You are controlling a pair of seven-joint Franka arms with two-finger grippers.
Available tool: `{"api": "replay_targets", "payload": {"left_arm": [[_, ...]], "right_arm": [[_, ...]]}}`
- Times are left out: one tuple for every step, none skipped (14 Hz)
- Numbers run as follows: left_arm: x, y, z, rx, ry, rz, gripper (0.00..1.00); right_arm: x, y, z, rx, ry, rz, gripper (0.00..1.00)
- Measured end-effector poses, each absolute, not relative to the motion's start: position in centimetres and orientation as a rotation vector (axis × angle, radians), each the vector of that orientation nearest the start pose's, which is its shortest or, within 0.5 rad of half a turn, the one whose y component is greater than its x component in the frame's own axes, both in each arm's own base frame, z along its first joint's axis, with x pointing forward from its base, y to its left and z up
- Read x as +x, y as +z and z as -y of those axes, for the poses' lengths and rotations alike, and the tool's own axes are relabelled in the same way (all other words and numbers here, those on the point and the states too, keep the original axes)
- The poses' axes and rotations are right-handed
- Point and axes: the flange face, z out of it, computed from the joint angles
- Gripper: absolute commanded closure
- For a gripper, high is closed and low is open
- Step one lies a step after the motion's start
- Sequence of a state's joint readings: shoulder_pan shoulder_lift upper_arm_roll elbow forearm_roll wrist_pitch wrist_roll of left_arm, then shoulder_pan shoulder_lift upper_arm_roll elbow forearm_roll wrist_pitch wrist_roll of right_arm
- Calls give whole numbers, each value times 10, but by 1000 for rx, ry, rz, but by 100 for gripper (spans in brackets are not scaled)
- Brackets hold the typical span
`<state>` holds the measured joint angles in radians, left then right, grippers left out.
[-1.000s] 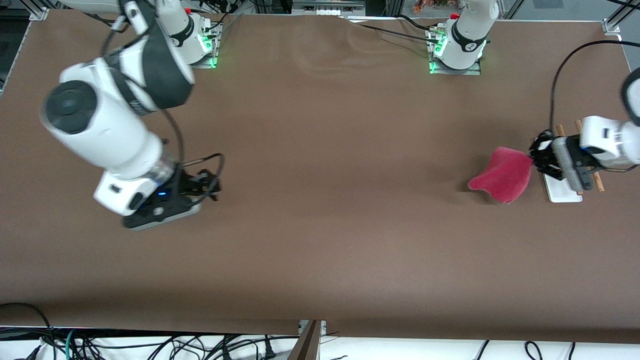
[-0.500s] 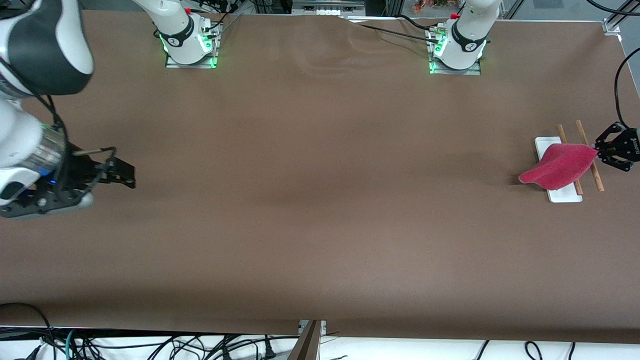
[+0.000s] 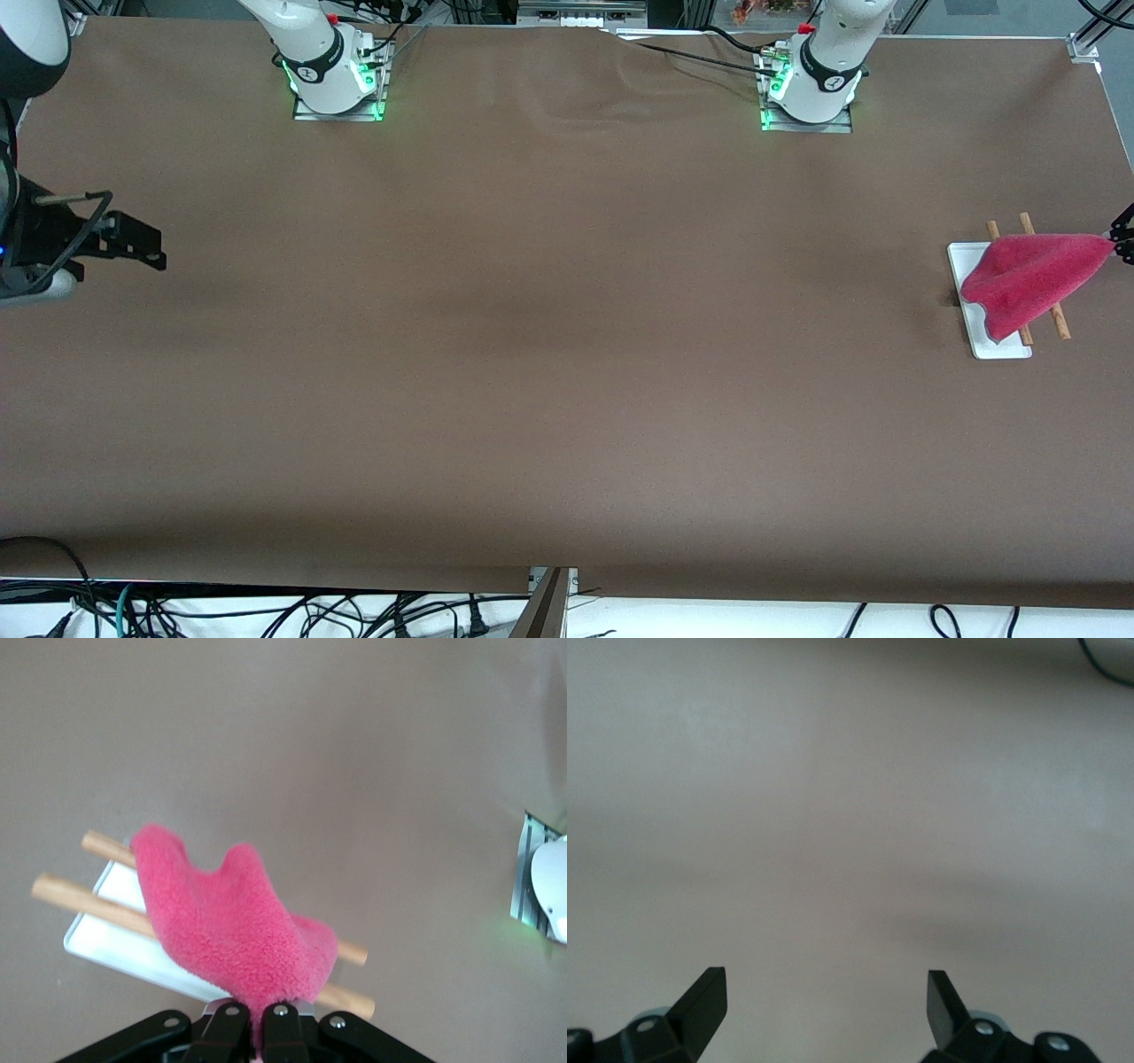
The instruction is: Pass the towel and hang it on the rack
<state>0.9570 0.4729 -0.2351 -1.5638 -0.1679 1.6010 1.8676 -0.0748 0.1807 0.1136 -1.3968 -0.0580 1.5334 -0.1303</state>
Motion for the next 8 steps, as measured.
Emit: {"api": "replay_targets", "payload": {"left_arm": [[470,346,-429,-3075,-294,-1903,100],[465,337,-438,-3076,-314,-1913,100],[459,326,-447,-3081,-335,-1922,100],[453,312,-456,-3082,-363,-1942,100],[447,296,-465,-3065,-402,-1989,72],[441,279,-473,-3037,-447,-2046,1],[437,263,-481,-3015,-495,-2082,0],[437,254,-488,-2978,-545,-2112,0]], "right_arm": [[596,605,-2,-3173,65,240,0],[588,612,5,-3179,53,217,0],[582,618,9,-3183,43,205,0],[578,621,9,-3184,38,203,0],[576,620,9,-3184,42,206,0],[574,617,8,-3183,57,211,0],[574,612,8,-3182,73,215,0],[574,609,8,-3181,84,217,0]]}}
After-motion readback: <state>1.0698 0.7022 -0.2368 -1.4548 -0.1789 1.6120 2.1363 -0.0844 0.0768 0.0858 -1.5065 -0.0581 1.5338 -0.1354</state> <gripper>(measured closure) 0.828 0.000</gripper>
